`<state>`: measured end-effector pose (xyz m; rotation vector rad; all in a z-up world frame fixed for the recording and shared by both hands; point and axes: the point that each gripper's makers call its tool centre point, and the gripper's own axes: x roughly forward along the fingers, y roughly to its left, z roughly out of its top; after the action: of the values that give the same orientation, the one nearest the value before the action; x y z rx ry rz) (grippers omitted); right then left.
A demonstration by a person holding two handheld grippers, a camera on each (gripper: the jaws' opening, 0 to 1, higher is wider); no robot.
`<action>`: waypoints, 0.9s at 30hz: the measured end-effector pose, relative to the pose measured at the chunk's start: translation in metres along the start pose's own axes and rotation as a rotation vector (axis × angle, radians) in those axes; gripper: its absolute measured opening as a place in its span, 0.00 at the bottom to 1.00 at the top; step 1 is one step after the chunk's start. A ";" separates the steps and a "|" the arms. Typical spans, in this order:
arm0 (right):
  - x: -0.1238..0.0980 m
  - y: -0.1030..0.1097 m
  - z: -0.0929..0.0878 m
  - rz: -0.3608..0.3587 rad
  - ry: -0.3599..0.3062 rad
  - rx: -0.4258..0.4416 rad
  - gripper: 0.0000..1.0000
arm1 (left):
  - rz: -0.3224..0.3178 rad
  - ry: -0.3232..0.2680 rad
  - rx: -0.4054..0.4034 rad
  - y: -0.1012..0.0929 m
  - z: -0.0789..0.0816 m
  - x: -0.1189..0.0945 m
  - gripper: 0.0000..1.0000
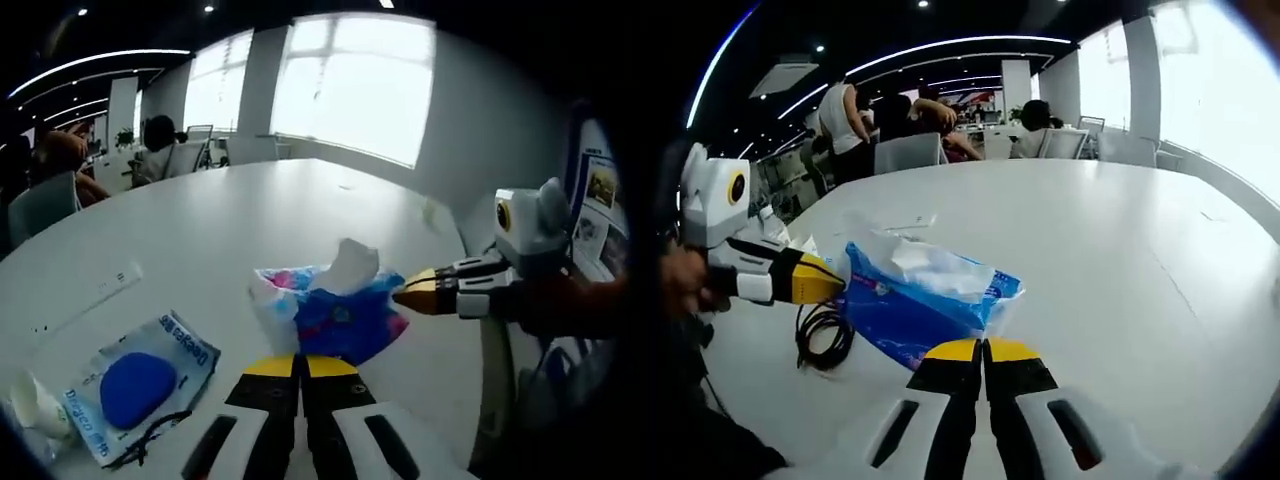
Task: Arrange the tabletop items into an orderly group along one side of the table until the central work area is clear of visible clutter.
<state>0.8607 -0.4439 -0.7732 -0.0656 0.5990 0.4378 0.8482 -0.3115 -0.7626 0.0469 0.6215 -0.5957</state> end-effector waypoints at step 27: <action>0.078 -0.014 0.036 0.108 0.042 -0.170 0.00 | 0.125 -0.021 -0.126 0.040 0.004 0.033 0.00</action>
<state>0.9431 -0.4206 -0.7881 -0.2053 0.6074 0.5926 0.8937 -0.2962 -0.7829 -0.0384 0.6293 -0.4350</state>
